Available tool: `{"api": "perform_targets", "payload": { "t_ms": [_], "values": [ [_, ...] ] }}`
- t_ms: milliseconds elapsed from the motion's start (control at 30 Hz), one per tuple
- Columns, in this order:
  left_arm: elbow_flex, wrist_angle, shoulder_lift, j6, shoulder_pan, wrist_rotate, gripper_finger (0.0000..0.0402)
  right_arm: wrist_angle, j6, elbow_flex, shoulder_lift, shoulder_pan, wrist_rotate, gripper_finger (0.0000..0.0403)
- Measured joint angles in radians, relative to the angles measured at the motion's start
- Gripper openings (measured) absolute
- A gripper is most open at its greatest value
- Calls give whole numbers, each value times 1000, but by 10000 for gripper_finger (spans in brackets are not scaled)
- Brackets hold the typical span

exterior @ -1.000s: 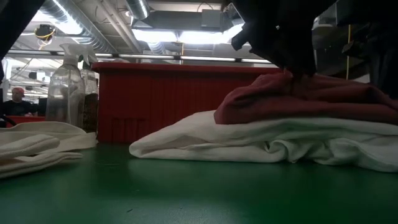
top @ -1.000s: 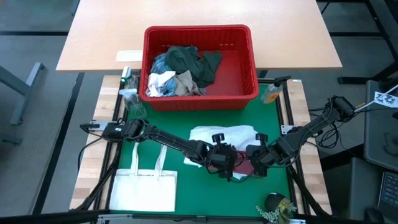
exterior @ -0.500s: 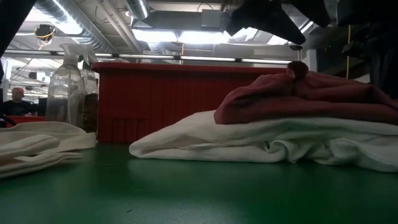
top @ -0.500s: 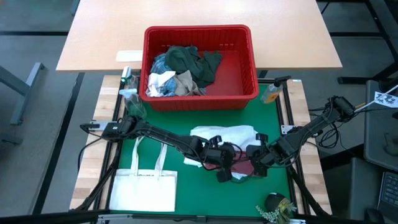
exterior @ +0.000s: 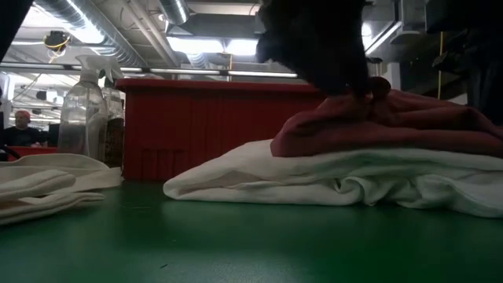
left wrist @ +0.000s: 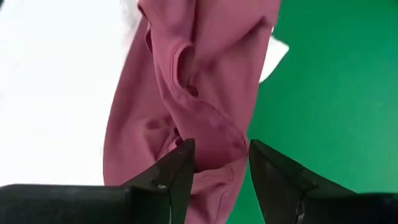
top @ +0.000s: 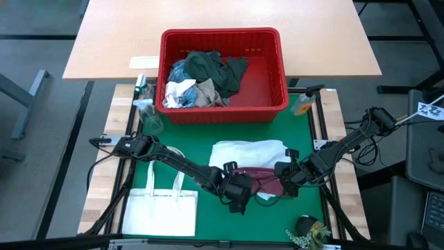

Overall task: Fold Laundry from Bin
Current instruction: Fold the pink underwear

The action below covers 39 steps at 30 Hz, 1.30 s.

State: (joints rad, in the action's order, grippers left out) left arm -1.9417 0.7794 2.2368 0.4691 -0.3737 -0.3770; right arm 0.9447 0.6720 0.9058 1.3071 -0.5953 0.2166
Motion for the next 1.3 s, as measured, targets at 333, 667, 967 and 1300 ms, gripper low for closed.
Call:
{"api": "perform_targets", "payload": {
  "t_ms": [333, 667, 967, 1300],
  "values": [
    [58, -27, 0, 25, -1, 29, 147, 0, 0, 0, 0, 0, 0, 7],
    [58, -28, 0, 58, 0, 23, 30, 0, 0, 0, 0, 0, 0, 7],
    [58, 35, -58, 160, 11, 126, 4, 1, -26, -1, 0, 0, -83, 7],
    [57, 36, -102, 183, -3, 309, 2, -7, -47, -1, -2, -1, -203, 7]
  ]
}}
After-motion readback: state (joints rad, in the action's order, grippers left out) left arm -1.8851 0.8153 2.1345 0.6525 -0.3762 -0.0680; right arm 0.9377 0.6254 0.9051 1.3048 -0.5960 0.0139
